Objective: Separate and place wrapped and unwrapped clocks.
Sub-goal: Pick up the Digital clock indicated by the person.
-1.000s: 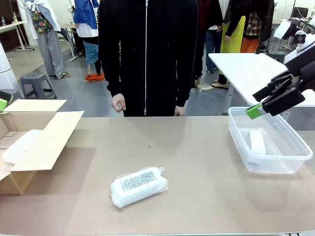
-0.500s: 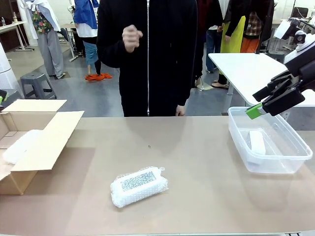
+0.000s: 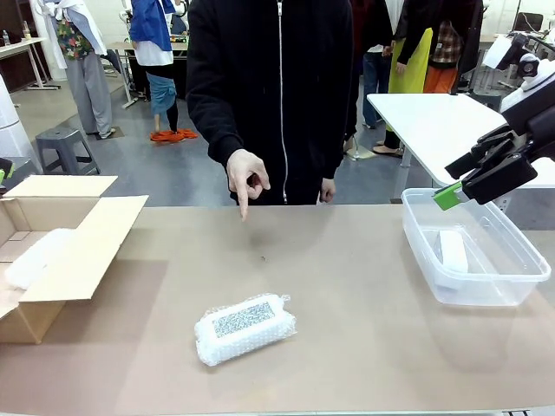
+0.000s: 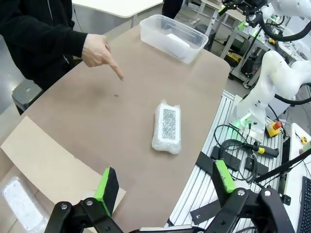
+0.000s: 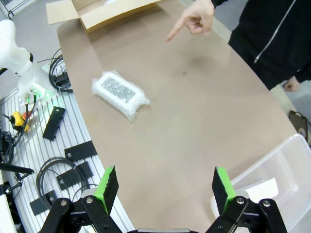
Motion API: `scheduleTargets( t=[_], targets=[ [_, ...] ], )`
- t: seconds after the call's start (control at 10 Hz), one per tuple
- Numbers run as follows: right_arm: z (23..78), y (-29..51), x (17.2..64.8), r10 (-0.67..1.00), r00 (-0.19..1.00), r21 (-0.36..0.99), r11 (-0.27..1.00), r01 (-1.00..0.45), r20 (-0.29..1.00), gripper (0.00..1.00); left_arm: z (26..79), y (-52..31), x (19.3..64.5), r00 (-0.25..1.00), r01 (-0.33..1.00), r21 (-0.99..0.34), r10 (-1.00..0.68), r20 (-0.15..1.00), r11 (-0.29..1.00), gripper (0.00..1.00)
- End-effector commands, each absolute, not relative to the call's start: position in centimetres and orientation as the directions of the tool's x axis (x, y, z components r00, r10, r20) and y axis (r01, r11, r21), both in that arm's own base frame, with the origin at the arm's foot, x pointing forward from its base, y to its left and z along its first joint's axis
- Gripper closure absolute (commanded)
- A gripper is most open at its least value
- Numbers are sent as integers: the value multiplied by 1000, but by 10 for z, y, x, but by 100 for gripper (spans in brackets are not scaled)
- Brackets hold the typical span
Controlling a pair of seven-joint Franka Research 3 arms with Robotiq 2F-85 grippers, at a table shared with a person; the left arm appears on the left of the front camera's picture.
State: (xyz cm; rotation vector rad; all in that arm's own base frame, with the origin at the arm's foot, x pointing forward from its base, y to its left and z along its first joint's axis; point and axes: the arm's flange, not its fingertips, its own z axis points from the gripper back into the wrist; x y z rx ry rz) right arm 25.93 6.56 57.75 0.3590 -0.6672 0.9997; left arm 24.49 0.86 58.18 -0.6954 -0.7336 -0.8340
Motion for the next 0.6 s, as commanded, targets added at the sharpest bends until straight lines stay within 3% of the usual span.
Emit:
scheduleTargets(
  t=[0.0,0.5],
  targets=[
    [577,68,260,639,370,10,492,-870,674,0,584,5,245,471,829,-253,-379,797,499,0],
    [577,68,260,639,370,10,492,-870,674,0,584,5,245,471,829,-253,-379,797,499,0]
  ],
)
